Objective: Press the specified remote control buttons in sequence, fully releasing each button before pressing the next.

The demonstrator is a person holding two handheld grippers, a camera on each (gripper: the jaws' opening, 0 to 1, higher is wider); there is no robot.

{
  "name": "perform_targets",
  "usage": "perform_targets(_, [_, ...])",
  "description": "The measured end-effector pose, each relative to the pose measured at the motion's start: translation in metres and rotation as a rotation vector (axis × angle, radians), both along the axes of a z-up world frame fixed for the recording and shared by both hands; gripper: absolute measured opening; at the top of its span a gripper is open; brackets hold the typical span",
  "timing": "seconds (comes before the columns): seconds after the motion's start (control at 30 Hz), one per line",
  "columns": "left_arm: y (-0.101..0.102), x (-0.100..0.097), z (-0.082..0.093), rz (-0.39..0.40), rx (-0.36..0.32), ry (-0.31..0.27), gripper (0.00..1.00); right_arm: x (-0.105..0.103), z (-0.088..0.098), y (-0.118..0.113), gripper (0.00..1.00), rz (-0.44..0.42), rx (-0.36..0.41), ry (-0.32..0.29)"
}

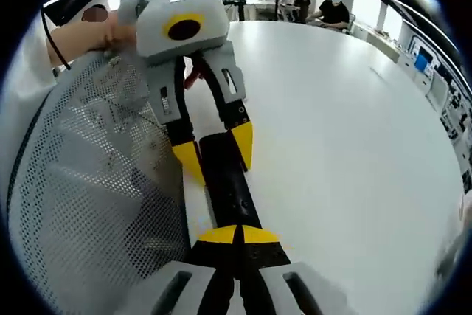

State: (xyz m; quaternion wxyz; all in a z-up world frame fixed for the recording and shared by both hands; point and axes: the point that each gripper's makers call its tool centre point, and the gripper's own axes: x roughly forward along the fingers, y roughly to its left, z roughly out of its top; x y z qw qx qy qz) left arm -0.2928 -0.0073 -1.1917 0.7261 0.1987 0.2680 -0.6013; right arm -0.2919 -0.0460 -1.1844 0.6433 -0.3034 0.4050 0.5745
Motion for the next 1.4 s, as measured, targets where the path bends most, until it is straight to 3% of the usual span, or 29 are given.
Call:
perform_targets(0.13, [0.0, 0.0, 0.0, -0.001, 0.0, 0.0, 0.25, 0.001, 0.001, -0.002, 0.0, -0.068, 0.031, 0.038])
perform_targets(0.37, [0.0, 0.001, 0.0, 0.004, -0.002, 0.002, 0.25, -0.001, 0.004, -0.002, 0.0, -0.091, 0.089, 0.045])
perform_targets(0.53, [0.0, 0.001, 0.0, 0.004, -0.003, 0.003, 0.25, 0.001, 0.006, 0.004, 0.0, -0.066, 0.091, 0.023])
perform_targets(0.6, [0.0, 0.001, 0.0, 0.003, -0.003, 0.003, 0.25, 0.001, 0.001, 0.002, 0.0, -0.046, 0.055, 0.02])
perform_targets(0.93, [0.0, 0.001, 0.0, 0.002, -0.003, 0.003, 0.25, 0.0, 0.008, 0.009, 0.0, 0.008, 0.077, 0.001])
perform_targets(1.0, [0.0, 0.001, 0.0, 0.003, -0.003, 0.003, 0.25, 0.0, 0.001, 0.007, 0.0, 0.032, 0.038, -0.011])
perform_targets(1.03, [0.0, 0.001, 0.0, 0.003, -0.003, 0.003, 0.25, 0.001, 0.003, 0.009, 0.0, 0.046, 0.054, -0.024])
perform_targets(1.37, [-0.001, 0.001, 0.0, 0.007, -0.006, 0.006, 0.25, 0.001, 0.0, 0.009, 0.0, 0.056, -0.044, -0.005])
perform_targets(1.4, [-0.001, 0.001, 0.0, 0.008, -0.006, 0.006, 0.25, 0.001, 0.0, 0.008, 0.0, 0.111, -0.067, -0.02])
